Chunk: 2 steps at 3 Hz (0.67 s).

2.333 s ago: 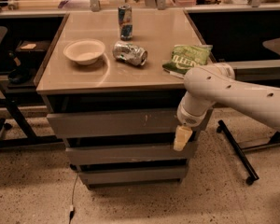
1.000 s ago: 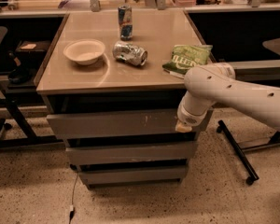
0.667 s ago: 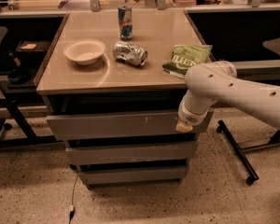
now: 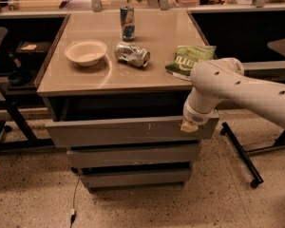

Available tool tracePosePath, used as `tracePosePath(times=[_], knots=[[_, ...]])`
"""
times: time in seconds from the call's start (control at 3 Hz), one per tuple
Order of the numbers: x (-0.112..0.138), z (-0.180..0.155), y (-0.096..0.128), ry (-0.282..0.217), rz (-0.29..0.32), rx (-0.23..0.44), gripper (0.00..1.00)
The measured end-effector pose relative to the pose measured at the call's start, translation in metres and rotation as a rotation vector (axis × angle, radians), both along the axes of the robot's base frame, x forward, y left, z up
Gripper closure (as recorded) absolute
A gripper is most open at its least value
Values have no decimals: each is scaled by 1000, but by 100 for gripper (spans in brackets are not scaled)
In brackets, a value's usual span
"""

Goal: Open top drawer

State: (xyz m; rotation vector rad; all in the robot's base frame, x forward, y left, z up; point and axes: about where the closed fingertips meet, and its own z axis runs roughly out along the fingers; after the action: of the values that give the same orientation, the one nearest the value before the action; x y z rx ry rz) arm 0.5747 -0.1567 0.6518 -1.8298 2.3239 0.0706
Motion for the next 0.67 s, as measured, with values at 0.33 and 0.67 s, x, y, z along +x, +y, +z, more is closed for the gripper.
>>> tracePosePath(times=[0.33, 0.67], knots=[[0, 3, 0, 0, 0, 0, 100], [-29, 2, -7, 28, -40, 4, 100]])
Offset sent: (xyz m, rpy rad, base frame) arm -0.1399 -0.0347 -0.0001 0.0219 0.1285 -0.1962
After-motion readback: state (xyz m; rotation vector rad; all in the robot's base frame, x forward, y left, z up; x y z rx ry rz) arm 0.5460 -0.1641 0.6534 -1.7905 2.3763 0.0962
